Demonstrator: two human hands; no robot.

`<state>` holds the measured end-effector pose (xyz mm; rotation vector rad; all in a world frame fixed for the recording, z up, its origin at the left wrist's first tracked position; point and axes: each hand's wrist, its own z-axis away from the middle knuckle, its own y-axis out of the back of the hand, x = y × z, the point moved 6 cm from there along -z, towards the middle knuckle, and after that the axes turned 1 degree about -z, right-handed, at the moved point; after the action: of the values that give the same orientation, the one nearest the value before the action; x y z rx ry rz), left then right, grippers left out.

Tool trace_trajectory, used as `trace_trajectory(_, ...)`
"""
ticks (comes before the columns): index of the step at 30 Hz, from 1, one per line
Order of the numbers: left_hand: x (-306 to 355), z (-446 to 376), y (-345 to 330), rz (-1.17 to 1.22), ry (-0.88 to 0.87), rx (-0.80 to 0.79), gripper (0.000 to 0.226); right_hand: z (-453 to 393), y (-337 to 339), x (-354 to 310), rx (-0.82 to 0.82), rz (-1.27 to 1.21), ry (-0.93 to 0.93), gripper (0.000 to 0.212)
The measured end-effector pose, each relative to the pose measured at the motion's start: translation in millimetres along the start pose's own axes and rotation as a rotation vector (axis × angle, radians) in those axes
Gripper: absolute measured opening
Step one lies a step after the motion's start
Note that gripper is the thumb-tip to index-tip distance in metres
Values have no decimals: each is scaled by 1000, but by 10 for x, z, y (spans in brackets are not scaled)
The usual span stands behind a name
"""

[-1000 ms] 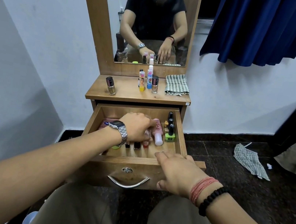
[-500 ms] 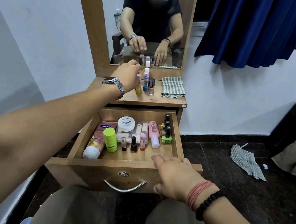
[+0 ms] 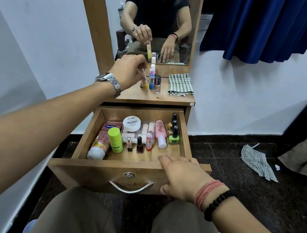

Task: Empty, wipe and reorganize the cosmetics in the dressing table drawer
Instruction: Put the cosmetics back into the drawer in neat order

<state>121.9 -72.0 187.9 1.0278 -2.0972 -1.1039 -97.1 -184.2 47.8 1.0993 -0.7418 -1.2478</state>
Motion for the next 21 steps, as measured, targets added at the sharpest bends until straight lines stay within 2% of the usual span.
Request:
trace_trajectory(3,184,280,223,99,-91,-41,20,2,2,-1,5,3,-1,72)
trace_trajectory(8,380,912,242,164,-239,-282,35,8,3,-3,-6,10,-8,74)
trace_trajectory(14,265,1375,-130,44,-297,-466,41,19,10,-15,-5,25,-22,70)
trace_trajectory(21,119,1545,-460,-117,-294,-522,31,19,4,-14,3,26,-18,69)
